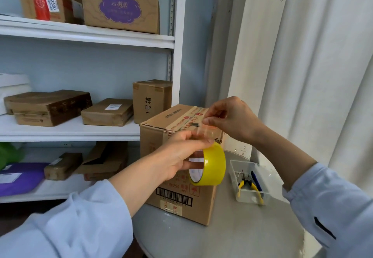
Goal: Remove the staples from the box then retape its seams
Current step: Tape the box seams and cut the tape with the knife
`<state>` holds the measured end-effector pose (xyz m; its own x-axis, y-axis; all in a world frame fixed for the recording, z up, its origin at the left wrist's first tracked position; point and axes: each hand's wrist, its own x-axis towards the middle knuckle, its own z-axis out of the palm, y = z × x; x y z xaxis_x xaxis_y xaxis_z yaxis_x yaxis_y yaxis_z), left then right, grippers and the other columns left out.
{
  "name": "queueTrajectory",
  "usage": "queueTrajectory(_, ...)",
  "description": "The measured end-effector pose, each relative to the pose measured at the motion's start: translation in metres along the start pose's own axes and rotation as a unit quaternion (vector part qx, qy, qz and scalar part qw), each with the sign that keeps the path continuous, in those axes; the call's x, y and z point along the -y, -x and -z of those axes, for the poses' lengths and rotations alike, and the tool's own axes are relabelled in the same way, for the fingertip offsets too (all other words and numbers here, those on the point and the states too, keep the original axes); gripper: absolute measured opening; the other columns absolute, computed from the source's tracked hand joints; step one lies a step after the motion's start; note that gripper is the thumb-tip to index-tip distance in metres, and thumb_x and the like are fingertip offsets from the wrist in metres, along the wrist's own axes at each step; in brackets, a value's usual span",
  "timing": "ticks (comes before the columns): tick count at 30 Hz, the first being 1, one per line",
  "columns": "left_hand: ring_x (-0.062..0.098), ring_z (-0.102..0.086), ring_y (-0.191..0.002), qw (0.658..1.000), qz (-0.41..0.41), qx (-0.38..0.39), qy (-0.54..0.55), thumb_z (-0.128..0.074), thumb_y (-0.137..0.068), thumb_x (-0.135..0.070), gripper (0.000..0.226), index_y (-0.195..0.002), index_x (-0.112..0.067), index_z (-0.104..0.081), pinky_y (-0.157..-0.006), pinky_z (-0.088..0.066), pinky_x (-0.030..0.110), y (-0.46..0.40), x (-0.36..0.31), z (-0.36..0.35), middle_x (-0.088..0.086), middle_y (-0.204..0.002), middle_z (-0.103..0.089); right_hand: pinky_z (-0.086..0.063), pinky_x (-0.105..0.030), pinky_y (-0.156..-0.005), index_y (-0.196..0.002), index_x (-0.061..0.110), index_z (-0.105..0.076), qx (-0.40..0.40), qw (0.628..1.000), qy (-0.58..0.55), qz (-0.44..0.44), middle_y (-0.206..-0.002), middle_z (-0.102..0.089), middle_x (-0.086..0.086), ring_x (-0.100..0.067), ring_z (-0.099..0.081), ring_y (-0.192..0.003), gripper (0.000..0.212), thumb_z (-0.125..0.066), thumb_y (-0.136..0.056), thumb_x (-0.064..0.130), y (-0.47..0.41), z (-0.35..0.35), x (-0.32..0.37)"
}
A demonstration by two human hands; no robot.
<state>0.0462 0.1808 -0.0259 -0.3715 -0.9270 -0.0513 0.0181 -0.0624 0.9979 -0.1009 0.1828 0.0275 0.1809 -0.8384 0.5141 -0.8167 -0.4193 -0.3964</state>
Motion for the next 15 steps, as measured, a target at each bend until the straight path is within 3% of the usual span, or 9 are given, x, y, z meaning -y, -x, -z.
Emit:
queueTrajectory(5, 0.023, -0.065, -0.101, 0.999, 0.008, 0.004, -0.041, -0.067, -0.085, -0.008, 0.019, -0.101, -0.017, -0.066, -0.07, -0.059, 0.033, 0.001, 0.004, 0.001, 0.009, -0.108, -0.068, -0.056, -0.034, -0.075, -0.08, 0.022, -0.07, 0.023, 0.999, 0.021, 0.009, -0.093, -0.069, 0.004, -0.012, -0.062, -0.086, 0.006, -0.07, -0.085, 0.025, 0.005, 0.0, 0.004)
queueTrajectory(8, 0.021, -0.063, -0.091, 0.998, 0.019, -0.014, -0.066, -0.06, -0.09, -0.01, 0.011, -0.092, -0.016, -0.069, -0.061, -0.055, 0.03, 0.002, 0.007, 0.005, 0.008, -0.101, -0.068, -0.055, -0.031, -0.072, -0.072, 0.028, -0.062, 0.013, 0.999, 0.009, 0.04, -0.089, -0.067, 0.006, -0.011, -0.062, -0.083, 0.016, -0.07, -0.085, 0.023, 0.003, 0.001, 0.014)
queueTrajectory(11, 0.023, -0.063, -0.094, 0.997, 0.006, -0.01, -0.077, -0.06, -0.09, -0.009, 0.014, -0.085, -0.019, -0.07, -0.067, -0.054, 0.033, 0.001, 0.009, 0.006, 0.007, -0.099, -0.069, -0.056, -0.033, -0.074, -0.074, 0.027, -0.065, 0.014, 0.999, 0.015, 0.038, -0.086, -0.066, 0.008, -0.01, -0.063, -0.083, 0.013, -0.07, -0.085, 0.023, -0.001, 0.002, 0.014)
queueTrajectory(15, 0.018, -0.065, -0.092, 0.998, -0.029, -0.013, -0.052, -0.061, -0.085, 0.002, 0.021, -0.094, -0.016, -0.068, -0.077, -0.052, 0.034, 0.002, 0.009, 0.009, 0.004, -0.095, -0.07, -0.058, -0.037, -0.079, -0.074, 0.022, -0.069, 0.035, 0.998, -0.047, -0.008, -0.087, -0.071, 0.002, -0.015, -0.068, -0.086, 0.011, -0.071, -0.084, 0.02, -0.004, 0.009, 0.0)
